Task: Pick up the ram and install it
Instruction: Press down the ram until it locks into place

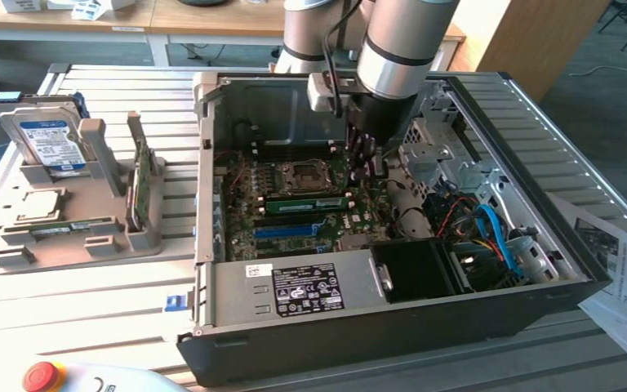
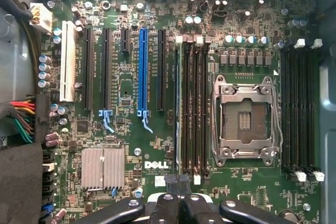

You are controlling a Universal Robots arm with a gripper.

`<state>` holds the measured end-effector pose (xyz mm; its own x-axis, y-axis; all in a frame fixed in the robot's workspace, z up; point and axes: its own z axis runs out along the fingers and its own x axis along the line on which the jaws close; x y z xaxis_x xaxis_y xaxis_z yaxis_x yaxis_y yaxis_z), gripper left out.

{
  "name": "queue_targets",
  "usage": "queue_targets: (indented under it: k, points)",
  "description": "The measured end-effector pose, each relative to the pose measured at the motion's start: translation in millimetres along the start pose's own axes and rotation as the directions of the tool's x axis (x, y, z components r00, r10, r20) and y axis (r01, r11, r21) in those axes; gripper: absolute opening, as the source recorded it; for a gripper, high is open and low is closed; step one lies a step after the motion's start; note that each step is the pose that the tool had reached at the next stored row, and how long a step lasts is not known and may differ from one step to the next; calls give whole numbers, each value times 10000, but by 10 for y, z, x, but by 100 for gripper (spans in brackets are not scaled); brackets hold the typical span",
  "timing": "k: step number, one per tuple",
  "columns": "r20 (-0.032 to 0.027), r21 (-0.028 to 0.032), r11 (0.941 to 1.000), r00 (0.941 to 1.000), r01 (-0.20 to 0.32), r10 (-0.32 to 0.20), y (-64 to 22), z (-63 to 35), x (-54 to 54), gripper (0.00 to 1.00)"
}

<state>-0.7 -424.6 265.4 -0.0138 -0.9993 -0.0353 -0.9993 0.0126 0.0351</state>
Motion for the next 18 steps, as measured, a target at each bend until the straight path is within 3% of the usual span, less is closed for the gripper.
queue_targets:
  k: [9,18]
  points:
    - [2,1,10000,10000,0,0,-37,8,4,10]
    - [3,1,10000,10000,0,0,-40,77,4,10]
